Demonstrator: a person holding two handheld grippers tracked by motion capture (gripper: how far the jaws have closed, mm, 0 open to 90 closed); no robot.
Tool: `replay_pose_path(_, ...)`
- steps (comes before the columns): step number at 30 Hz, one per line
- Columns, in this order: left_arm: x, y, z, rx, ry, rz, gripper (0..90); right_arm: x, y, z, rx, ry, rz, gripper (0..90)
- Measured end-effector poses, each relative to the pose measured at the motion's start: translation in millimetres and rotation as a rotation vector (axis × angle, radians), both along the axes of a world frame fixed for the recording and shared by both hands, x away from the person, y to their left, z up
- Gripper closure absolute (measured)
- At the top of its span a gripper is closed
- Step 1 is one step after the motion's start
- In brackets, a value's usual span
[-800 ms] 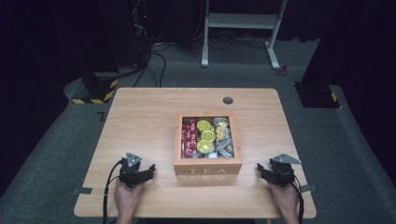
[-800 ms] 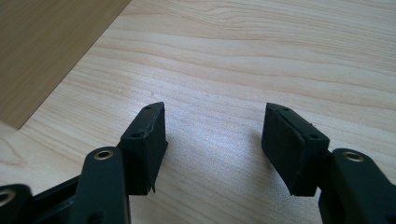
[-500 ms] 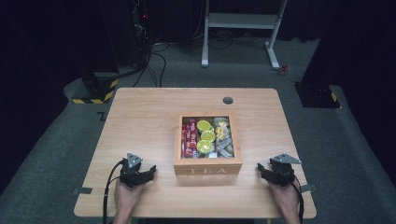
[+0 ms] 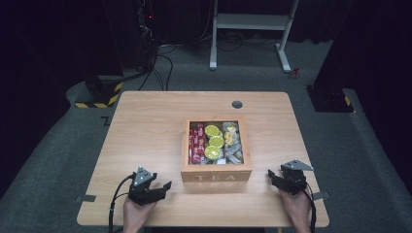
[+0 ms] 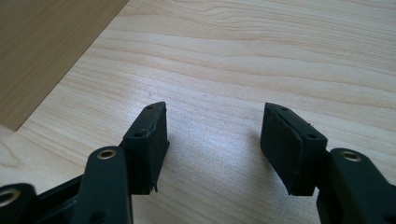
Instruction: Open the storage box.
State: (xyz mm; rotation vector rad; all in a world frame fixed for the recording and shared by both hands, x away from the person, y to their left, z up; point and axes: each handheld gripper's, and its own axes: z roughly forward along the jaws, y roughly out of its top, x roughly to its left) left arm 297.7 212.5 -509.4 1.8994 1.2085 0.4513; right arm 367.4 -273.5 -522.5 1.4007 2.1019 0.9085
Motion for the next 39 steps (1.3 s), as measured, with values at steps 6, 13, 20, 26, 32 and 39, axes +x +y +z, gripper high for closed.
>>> replay_pose_path(6,-11.5,-15.9,7.8,-0.017,-0.045,-0.038,36.4,-0.1,0.0,0.0,-0.001,-0.001,0.000,41.4)
replay_pose_path(13,-8.6,-30.2,12.4,-0.008,-0.055,-0.065,39.3,-1.1,0.2,0.0,-0.001,-0.001,-0.005,41.9)
replay_pose_path(20,-5.2,-39.7,15.7,-0.008,-0.074,-0.083,48.1,-1.5,0.1,0.0,-0.001,-0.001,-0.003,41.9)
replay_pose_path(26,-0.8,-47.0,22.3,0.013,-0.079,-0.097,53.0,-1.6,0.2,0.0,0.000,-0.001,-0.005,41.8)
replay_pose_path(32,0.6,-52.0,24.3,0.037,-0.077,-0.104,58.0,-1.6,0.2,0.0,0.000,-0.001,-0.005,41.8)
replay_pose_path(39,2.5,-52.5,28.9,0.042,-0.074,-0.104,67.4,-1.6,0.2,0.0,0.000,-0.001,-0.005,41.8)
